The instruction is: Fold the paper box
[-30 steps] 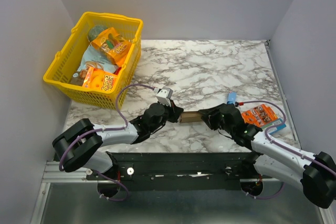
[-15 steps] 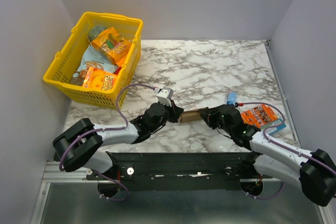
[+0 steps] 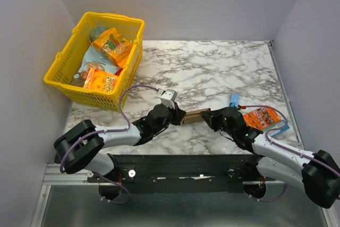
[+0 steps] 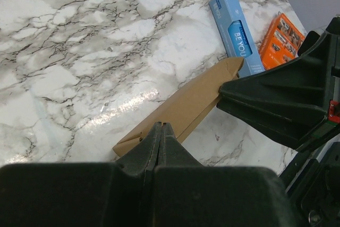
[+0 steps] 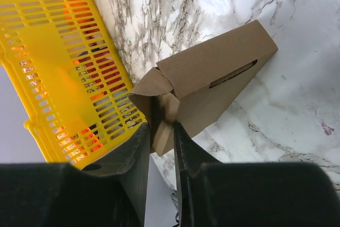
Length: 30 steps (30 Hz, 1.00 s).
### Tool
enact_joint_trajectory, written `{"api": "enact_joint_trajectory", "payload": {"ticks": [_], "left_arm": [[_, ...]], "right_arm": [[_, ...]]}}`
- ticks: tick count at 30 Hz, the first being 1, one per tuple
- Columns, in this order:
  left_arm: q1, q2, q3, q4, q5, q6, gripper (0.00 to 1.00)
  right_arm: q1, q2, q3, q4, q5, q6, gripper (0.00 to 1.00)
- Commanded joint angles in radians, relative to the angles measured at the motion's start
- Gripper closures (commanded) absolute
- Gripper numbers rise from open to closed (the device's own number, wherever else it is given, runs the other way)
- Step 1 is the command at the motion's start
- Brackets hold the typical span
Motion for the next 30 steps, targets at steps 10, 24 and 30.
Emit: {"api": "enact_joint_trajectory", "payload": {"ticks": [10, 24, 30], "left_arm": [[-0.027, -0.002, 0.025, -0.344, -0.042, 0.037, 0.83], [0.100, -0.162, 0.026, -0.374, 0.076, -0.186, 0.30], [0.135, -0.162, -0.020, -0.252, 0.159, -0.260, 0.26]], "right_arm": [[-0.001, 0.051, -0.060, -0.152, 0.008, -0.008, 0.76], [-0.001, 0.036, -0.057, -0.152, 0.017, -0.011, 0.76], [-0.001, 0.043, -0.043, -0.153, 0.020, -0.020, 0.76]]}}
